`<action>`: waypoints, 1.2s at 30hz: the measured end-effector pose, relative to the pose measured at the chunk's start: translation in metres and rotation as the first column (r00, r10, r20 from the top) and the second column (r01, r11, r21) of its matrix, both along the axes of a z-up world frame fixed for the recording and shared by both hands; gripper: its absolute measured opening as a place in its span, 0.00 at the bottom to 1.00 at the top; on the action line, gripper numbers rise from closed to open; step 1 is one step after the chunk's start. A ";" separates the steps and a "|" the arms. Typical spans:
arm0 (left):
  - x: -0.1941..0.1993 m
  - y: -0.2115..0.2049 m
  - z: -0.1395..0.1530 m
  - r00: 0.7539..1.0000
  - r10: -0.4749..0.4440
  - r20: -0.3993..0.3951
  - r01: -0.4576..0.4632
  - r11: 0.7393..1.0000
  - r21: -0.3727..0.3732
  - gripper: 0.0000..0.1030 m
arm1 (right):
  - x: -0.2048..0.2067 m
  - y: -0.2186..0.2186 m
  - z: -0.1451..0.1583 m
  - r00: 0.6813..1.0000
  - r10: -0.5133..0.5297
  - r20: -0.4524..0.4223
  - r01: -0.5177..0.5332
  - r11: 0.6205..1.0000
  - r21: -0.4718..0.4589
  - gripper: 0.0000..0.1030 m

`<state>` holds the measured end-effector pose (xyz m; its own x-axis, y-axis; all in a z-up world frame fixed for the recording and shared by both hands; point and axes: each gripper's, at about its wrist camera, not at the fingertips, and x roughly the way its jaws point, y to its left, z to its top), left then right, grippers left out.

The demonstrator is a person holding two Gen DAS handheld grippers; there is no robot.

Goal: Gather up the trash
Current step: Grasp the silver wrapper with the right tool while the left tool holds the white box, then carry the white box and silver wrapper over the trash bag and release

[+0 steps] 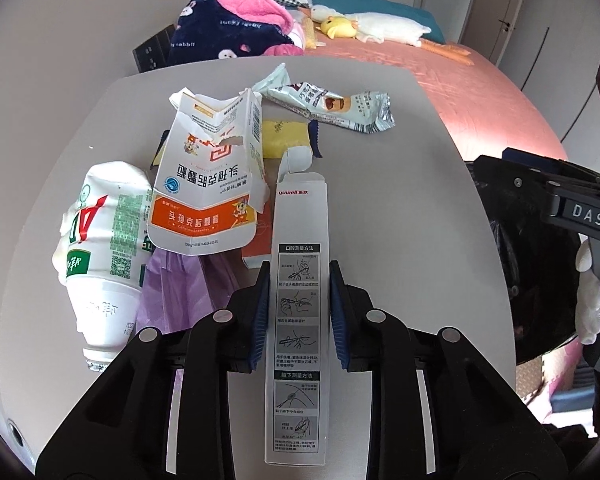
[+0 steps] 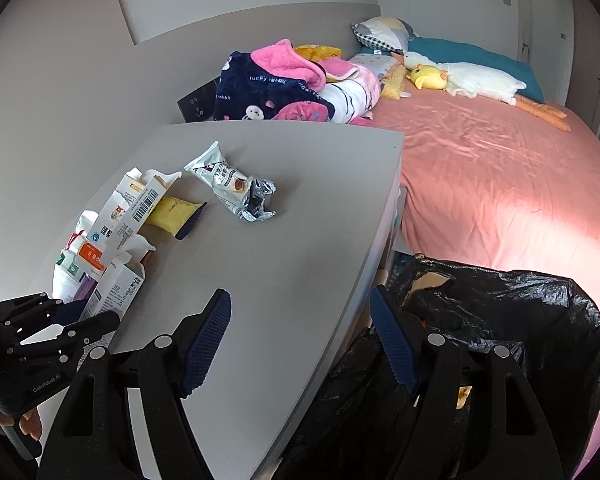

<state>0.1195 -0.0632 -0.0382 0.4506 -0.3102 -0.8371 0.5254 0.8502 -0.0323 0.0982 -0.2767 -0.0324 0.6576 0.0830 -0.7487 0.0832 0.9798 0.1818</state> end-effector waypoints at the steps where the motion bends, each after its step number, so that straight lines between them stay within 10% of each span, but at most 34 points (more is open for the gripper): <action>1: 0.000 0.001 0.003 1.000 0.003 0.003 -0.003 1.000 -0.012 0.26 | 0.004 0.002 0.001 1.000 0.006 0.003 -0.006 1.000 -0.004 0.70; 20: 0.014 0.014 0.035 0.996 0.082 0.040 -0.077 0.991 -0.113 0.26 | 0.102 0.017 -0.017 0.999 0.033 -0.036 -0.031 0.999 0.045 0.70; 26: 0.011 0.008 0.035 0.996 0.076 0.039 -0.071 0.992 -0.101 0.26 | 0.117 0.018 -0.027 0.993 0.072 -0.091 -0.067 0.996 0.057 0.24; 36: 0.003 -0.007 0.042 0.996 0.072 0.056 -0.065 0.992 -0.110 0.26 | 0.086 0.007 -0.014 0.999 0.036 -0.027 -0.037 0.999 -0.040 0.19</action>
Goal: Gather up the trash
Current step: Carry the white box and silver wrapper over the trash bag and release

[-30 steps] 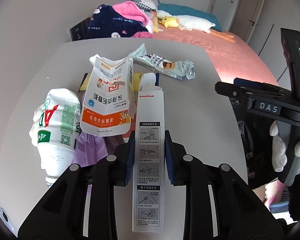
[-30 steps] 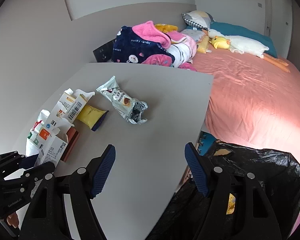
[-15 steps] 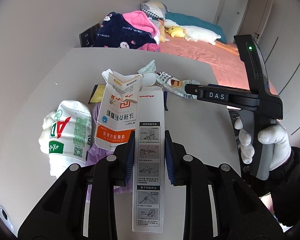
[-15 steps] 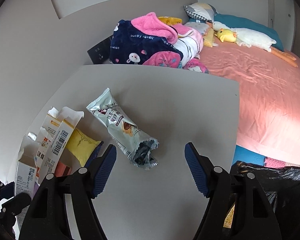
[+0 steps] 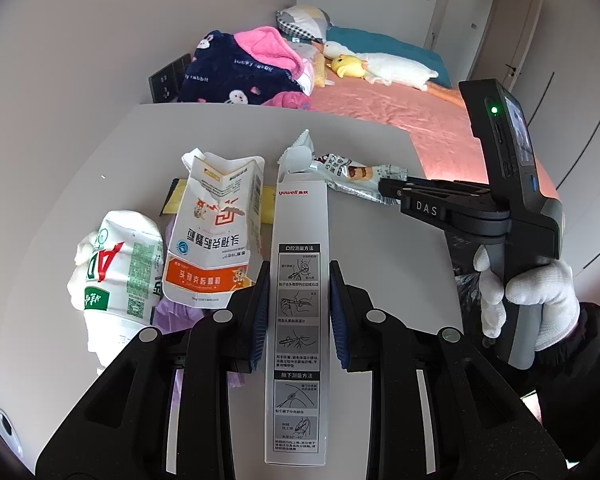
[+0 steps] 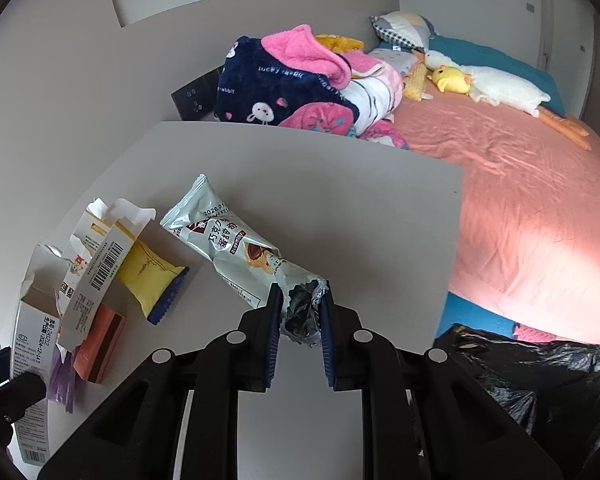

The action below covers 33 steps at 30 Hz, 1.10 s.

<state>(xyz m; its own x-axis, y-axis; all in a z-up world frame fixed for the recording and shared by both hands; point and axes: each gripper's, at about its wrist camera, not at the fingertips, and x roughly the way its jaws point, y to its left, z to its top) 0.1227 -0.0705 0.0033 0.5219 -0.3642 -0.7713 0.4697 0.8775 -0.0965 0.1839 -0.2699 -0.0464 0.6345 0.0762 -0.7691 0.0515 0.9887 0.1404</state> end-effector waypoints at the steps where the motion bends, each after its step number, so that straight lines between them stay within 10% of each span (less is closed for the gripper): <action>1: -0.002 -0.003 0.001 1.000 -0.004 0.001 0.004 1.000 0.000 0.26 | -0.004 -0.003 0.002 1.000 -0.001 0.002 0.001 1.000 0.001 0.19; 33: -0.086 -0.106 0.020 0.978 -0.204 0.027 0.206 0.975 -0.078 0.26 | -0.145 -0.096 0.045 0.986 -0.162 0.047 0.160 0.987 0.030 0.19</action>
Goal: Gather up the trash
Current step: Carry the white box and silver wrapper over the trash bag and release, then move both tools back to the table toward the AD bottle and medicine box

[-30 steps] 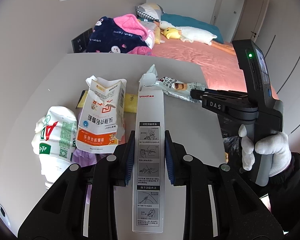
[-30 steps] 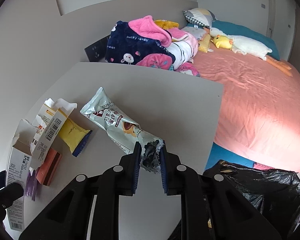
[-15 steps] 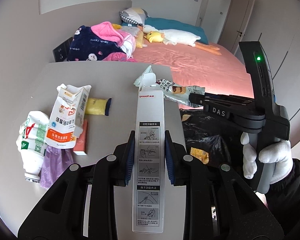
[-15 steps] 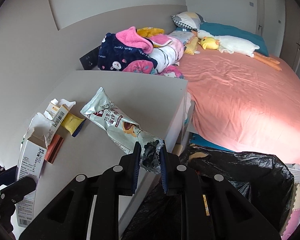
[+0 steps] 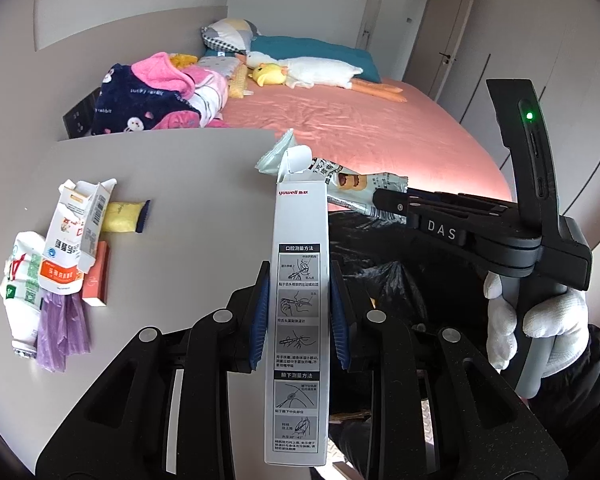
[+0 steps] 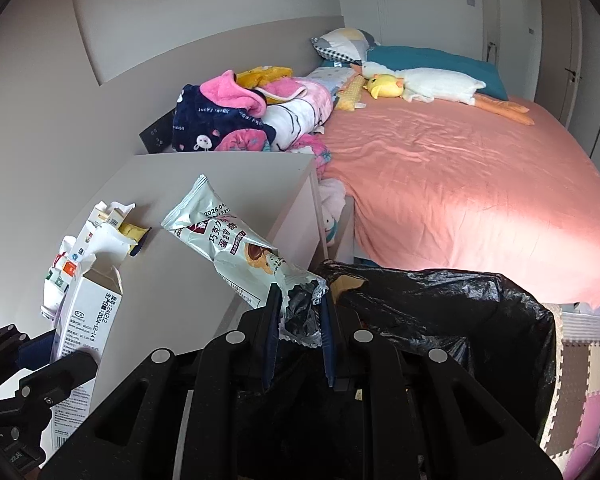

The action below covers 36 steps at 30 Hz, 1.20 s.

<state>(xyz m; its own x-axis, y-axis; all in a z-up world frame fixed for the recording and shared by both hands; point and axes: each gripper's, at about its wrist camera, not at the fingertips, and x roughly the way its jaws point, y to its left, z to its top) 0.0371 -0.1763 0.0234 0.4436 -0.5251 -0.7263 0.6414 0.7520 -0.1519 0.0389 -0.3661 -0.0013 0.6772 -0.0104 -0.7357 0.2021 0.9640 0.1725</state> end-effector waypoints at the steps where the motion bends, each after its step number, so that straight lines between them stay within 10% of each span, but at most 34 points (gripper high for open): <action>1: -0.003 -0.003 -0.001 1.000 -0.009 -0.003 0.009 1.000 -0.001 0.26 | -0.004 -0.003 0.000 1.000 -0.008 -0.001 0.008 1.000 0.003 0.19; 17: -0.025 -0.071 -0.026 0.979 -0.181 -0.096 0.184 0.983 0.026 0.29 | -0.049 -0.066 -0.005 0.990 -0.137 -0.034 0.139 0.988 0.064 0.27; 20: -0.034 -0.084 -0.030 0.987 -0.155 -0.038 0.158 0.983 0.094 0.93 | -0.062 -0.083 -0.004 0.982 -0.187 -0.024 0.189 0.974 0.124 0.83; 36: -0.025 -0.058 -0.032 0.997 -0.070 -0.021 0.071 0.995 0.066 0.94 | -0.074 -0.086 0.002 0.966 -0.254 0.042 0.251 0.966 0.062 0.83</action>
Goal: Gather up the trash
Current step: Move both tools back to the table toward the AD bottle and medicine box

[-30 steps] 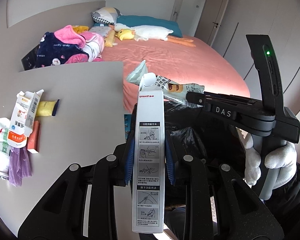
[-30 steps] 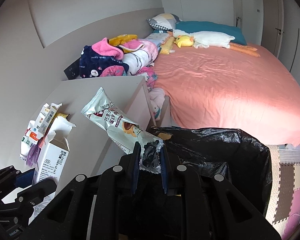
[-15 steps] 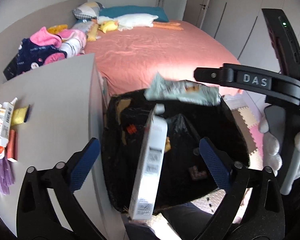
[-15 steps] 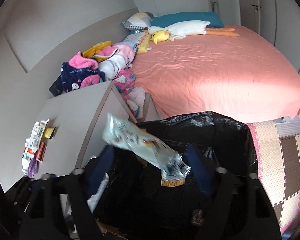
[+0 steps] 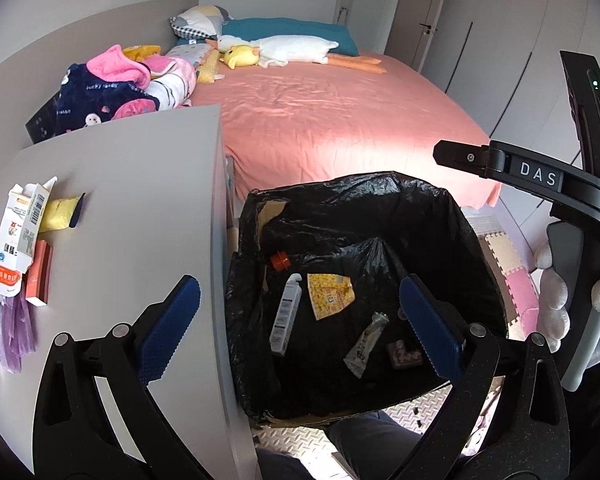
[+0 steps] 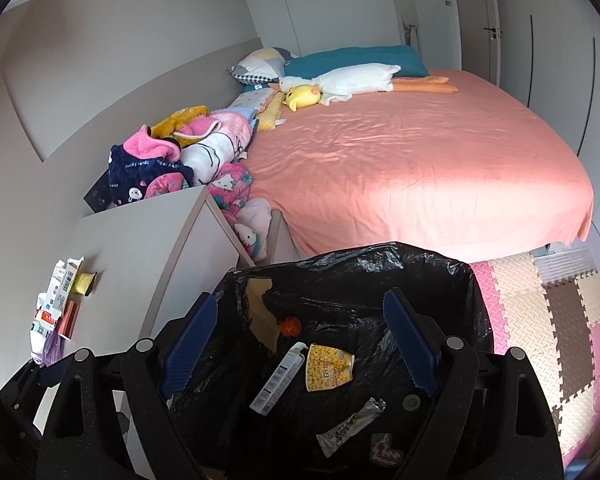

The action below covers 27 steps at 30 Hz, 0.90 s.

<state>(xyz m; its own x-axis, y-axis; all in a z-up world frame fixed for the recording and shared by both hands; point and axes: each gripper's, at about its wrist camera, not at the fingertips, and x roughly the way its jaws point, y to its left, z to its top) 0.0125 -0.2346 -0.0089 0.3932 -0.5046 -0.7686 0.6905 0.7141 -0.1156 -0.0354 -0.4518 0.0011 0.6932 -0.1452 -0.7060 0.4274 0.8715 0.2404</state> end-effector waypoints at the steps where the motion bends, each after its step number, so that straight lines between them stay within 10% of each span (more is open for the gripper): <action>1: 0.001 0.003 0.000 1.000 0.008 0.001 -0.008 1.000 -0.001 0.94 | 0.001 0.003 0.000 1.000 0.006 -0.001 -0.006 1.000 -0.002 0.83; 27: 0.030 0.125 0.003 0.962 0.268 0.046 -0.267 0.963 -0.022 0.94 | 0.065 0.127 -0.004 0.961 0.278 0.010 -0.277 0.960 -0.038 0.83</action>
